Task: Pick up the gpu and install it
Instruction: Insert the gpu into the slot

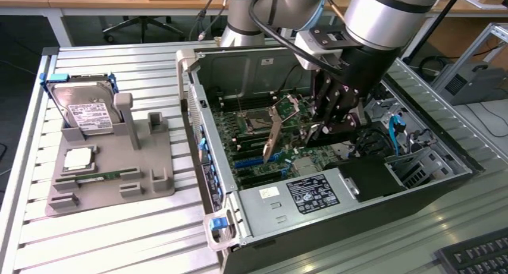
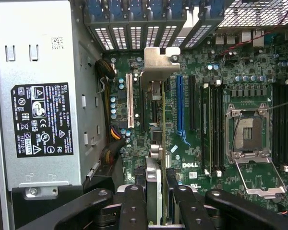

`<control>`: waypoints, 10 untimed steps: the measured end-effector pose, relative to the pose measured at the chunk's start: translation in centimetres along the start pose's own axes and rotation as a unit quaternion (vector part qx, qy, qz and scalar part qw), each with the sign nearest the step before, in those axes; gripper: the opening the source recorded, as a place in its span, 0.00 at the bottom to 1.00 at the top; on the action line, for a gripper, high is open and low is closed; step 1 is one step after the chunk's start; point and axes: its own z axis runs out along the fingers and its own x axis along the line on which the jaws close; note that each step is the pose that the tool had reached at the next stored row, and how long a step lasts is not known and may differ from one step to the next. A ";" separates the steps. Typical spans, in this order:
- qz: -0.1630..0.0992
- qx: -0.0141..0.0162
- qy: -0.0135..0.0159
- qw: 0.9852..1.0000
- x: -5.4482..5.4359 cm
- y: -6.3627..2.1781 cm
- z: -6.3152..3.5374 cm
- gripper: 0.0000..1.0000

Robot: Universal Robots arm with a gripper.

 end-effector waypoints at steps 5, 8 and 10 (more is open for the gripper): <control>0.000 0.000 0.000 1.000 0.0 0.00 0.17 0.27; 0.000 0.000 0.000 1.000 0.0 0.00 0.26 0.27; 0.000 0.000 0.000 1.000 0.0 0.00 0.30 0.27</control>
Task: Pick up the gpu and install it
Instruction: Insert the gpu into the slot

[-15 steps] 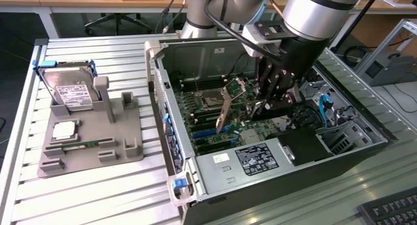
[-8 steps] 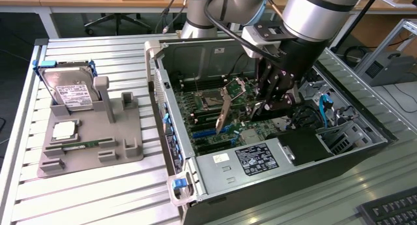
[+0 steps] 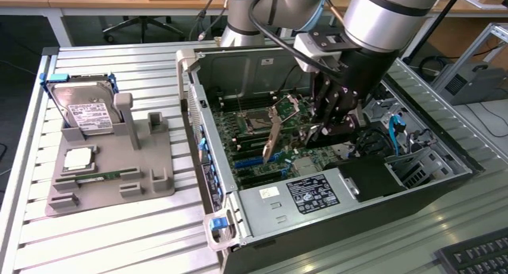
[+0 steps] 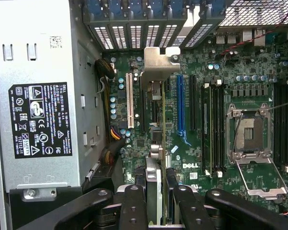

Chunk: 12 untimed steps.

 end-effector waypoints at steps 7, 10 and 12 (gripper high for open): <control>0.000 0.000 0.000 1.000 0.0 0.00 0.24 0.27; 0.000 0.000 0.000 1.000 0.0 -0.01 0.47 0.27; 0.000 0.000 0.000 1.000 0.0 -0.01 0.76 0.27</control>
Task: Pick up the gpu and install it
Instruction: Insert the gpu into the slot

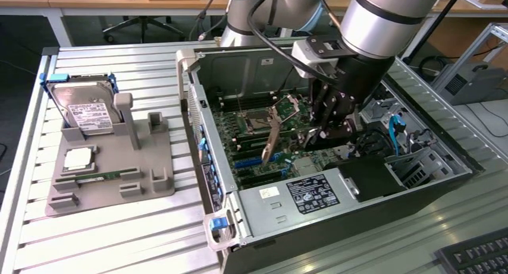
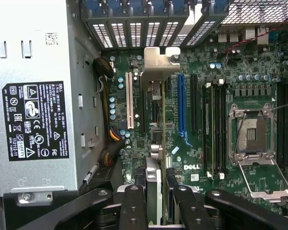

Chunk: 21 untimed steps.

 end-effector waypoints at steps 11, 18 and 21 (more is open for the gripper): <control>0.000 0.000 0.000 1.000 -1.2 0.03 0.55 0.27; 0.000 0.000 0.000 1.000 -1.3 0.04 0.66 0.27; 0.000 0.000 0.001 1.000 -1.4 0.04 0.73 0.27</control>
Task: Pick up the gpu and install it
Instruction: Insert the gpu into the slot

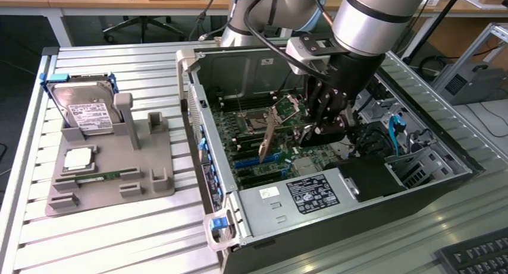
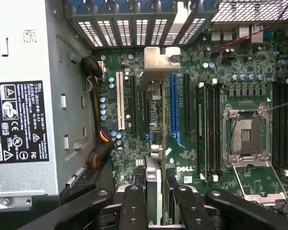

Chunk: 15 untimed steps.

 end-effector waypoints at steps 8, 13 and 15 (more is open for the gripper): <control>0.000 0.000 0.001 1.000 0.0 0.04 0.21 0.27; 0.000 0.000 0.001 1.000 0.0 0.11 0.34 0.27; 0.000 0.000 0.002 1.000 0.0 0.14 0.38 0.27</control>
